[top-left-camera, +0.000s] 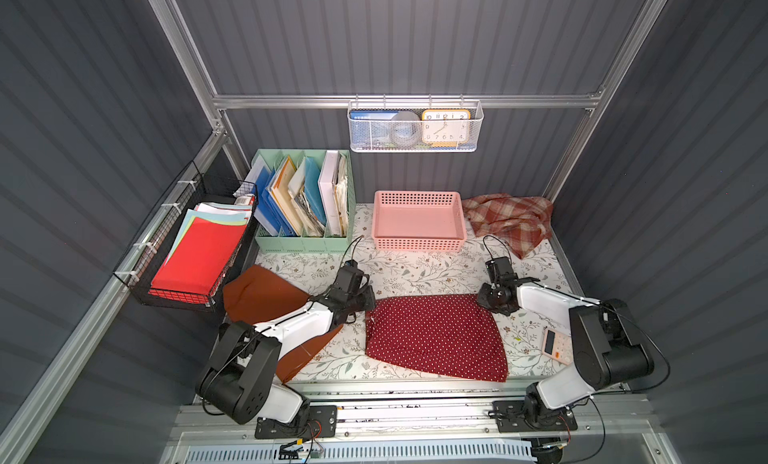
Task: Roll up the skirts
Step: Adjust the skirt at the center of the board.
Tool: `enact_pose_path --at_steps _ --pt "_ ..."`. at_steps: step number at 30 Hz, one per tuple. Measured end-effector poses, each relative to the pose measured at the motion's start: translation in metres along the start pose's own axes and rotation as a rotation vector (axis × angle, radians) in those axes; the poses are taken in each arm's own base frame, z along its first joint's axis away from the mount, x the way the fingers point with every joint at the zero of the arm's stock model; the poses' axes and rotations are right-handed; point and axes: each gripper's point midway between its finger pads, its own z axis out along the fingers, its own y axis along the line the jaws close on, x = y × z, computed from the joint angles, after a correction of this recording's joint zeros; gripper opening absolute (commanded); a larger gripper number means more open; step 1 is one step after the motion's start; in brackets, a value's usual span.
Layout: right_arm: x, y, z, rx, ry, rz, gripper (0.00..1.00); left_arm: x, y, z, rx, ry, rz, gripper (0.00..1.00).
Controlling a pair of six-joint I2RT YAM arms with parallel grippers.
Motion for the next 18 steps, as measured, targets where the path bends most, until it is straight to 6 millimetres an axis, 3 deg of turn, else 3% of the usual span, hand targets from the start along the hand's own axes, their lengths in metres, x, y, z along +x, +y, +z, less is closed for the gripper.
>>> enact_pose_path --at_steps 9,16,18 --pt "-0.05 0.042 0.017 -0.033 -0.031 -0.024 0.0 -0.021 -0.007 -0.024 0.019 -0.081 0.008 0.0" --pt "-0.109 0.102 0.008 -0.153 -0.094 -0.092 0.01 -0.024 -0.008 -0.028 0.023 -0.092 0.01 0.0" --pt "-0.117 0.109 -0.003 -0.145 -0.123 -0.104 0.26 -0.025 -0.008 -0.027 0.023 -0.091 0.01 0.0"
